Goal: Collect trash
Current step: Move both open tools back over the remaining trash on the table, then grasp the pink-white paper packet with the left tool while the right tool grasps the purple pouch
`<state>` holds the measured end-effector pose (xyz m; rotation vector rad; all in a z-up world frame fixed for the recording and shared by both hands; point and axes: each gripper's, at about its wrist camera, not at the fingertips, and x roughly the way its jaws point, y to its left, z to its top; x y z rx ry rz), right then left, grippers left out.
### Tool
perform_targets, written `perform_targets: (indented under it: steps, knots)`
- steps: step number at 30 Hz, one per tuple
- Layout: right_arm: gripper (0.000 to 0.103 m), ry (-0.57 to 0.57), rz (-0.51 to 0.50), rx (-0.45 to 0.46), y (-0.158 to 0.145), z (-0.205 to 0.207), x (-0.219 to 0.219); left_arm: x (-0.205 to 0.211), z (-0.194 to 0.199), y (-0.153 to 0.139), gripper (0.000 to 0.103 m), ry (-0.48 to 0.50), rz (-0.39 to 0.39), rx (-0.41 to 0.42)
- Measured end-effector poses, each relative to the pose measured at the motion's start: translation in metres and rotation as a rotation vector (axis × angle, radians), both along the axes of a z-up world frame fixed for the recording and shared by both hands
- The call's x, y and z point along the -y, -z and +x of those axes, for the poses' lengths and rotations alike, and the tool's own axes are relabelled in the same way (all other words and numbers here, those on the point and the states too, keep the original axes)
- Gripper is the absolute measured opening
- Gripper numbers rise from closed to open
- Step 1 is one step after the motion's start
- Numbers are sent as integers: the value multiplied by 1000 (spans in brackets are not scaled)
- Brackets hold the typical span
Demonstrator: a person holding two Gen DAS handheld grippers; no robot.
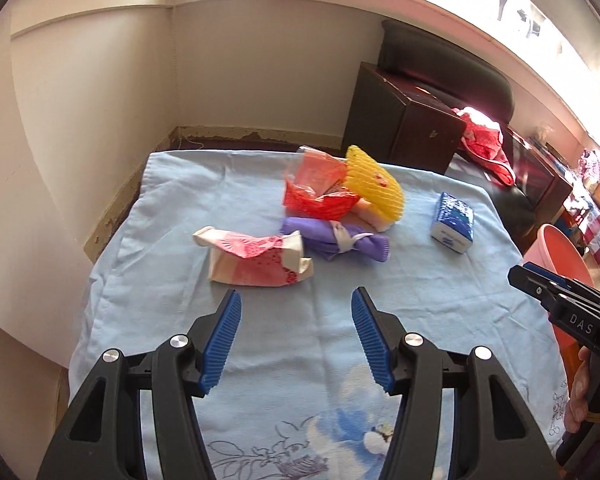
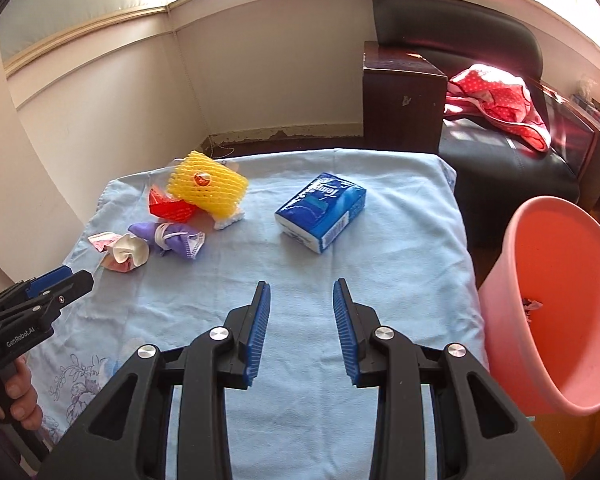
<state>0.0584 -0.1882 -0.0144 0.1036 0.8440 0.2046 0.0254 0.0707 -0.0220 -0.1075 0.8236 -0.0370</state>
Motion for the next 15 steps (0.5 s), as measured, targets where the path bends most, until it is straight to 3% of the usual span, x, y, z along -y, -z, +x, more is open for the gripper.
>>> perform_targets:
  steps: [7, 12, 15]
  knots:
    - [33, -99, 21, -18, 5, 17, -33, -35, 19, 2, 57, -93, -51, -19]
    - [34, -168, 14, -5, 5, 28, -53, -44, 39, 8, 57, -136, -220, -81]
    - [34, -205, 28, -12, 8, 36, -63, -43, 52, 13, 57, -168, -272, -118]
